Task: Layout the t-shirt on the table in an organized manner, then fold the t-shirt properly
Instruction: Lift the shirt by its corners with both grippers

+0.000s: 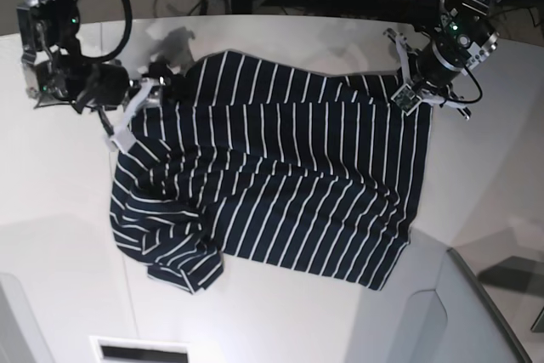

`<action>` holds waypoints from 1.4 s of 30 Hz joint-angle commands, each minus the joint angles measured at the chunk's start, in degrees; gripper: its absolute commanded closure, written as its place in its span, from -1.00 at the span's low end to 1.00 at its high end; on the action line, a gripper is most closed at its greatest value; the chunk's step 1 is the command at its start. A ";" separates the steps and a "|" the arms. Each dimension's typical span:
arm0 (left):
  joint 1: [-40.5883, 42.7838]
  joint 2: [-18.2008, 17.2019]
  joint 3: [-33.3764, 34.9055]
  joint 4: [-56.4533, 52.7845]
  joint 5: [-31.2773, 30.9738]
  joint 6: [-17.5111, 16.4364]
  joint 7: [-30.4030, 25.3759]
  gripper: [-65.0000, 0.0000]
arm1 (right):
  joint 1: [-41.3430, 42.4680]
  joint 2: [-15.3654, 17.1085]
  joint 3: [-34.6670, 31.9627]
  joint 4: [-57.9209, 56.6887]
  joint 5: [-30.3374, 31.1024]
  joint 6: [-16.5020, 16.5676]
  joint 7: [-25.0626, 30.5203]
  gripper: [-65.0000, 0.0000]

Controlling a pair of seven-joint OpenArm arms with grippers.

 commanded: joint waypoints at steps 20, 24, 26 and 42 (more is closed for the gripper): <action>-5.12 -0.89 -12.34 7.25 0.04 0.25 0.26 1.00 | 9.51 -0.29 0.22 15.53 0.78 -13.27 -18.15 0.99; -11.71 -0.54 -11.73 7.16 0.04 -2.83 6.24 1.00 | 16.90 -0.20 0.13 13.77 0.34 -15.82 -21.32 0.98; -15.23 0.08 -11.73 7.16 0.04 -5.20 8.43 1.00 | 21.29 -0.11 0.05 9.99 0.25 -15.82 -22.20 0.98; -29.74 3.07 -6.63 -7.00 0.75 -5.73 11.33 1.00 | 45.47 1.29 -29.23 -24.47 0.16 -15.82 2.68 0.82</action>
